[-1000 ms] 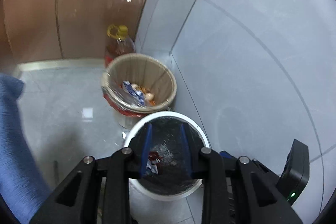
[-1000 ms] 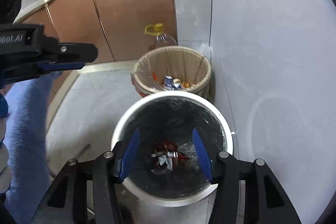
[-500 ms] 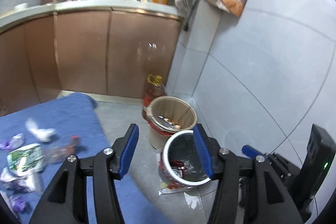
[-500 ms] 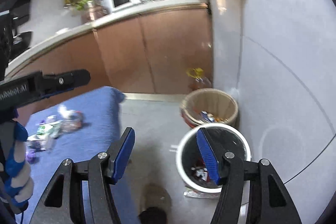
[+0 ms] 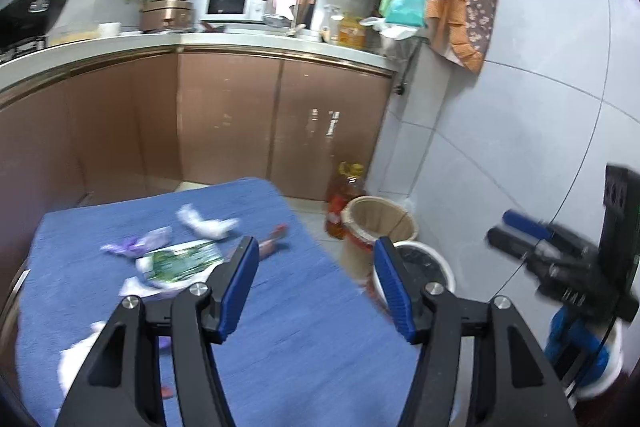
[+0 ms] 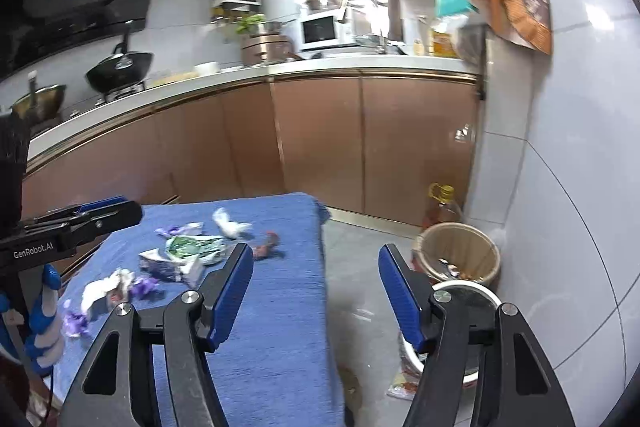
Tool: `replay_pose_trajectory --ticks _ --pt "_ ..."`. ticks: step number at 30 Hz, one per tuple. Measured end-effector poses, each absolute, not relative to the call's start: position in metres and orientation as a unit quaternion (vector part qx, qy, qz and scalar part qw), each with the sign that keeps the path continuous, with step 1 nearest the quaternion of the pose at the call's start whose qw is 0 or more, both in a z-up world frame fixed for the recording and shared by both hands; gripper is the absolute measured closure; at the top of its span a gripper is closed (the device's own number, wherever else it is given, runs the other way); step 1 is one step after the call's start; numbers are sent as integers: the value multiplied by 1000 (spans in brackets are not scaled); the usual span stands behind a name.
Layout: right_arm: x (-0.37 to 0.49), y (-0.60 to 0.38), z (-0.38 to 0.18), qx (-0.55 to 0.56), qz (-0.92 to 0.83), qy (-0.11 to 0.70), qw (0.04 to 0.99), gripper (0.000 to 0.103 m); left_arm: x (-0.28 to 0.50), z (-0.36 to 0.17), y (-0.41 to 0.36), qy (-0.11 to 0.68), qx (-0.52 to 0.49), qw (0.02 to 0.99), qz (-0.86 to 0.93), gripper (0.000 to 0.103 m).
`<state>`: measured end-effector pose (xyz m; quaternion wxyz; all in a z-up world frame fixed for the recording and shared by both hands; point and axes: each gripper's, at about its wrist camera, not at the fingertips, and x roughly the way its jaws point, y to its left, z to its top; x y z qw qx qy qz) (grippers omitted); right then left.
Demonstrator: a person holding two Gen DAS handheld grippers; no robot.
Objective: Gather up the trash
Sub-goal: 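Return both tools to the table toward the tissue and plastic bag, then grasp the white tissue with the left tool while the right tool grasps the plastic bag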
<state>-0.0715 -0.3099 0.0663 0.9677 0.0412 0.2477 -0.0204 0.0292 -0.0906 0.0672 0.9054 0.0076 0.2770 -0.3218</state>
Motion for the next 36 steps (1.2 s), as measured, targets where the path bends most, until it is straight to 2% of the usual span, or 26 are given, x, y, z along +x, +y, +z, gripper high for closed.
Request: replay_pose_trajectory --ticks 7,13,26,31,36 --pt "-56 -265 60 28 41 263 963 38 35 33 17 307 48 921 -237 45" --pt "-30 -222 37 26 98 295 950 38 47 -22 87 383 67 902 -187 45" --pt "19 -149 -12 -9 176 365 914 38 88 -99 79 464 145 859 -160 45" --pt "41 -120 -33 -25 211 391 895 38 106 -108 95 479 101 858 -152 46" --pt "66 -86 -56 -34 258 419 870 37 121 -113 125 498 10 854 -150 75"
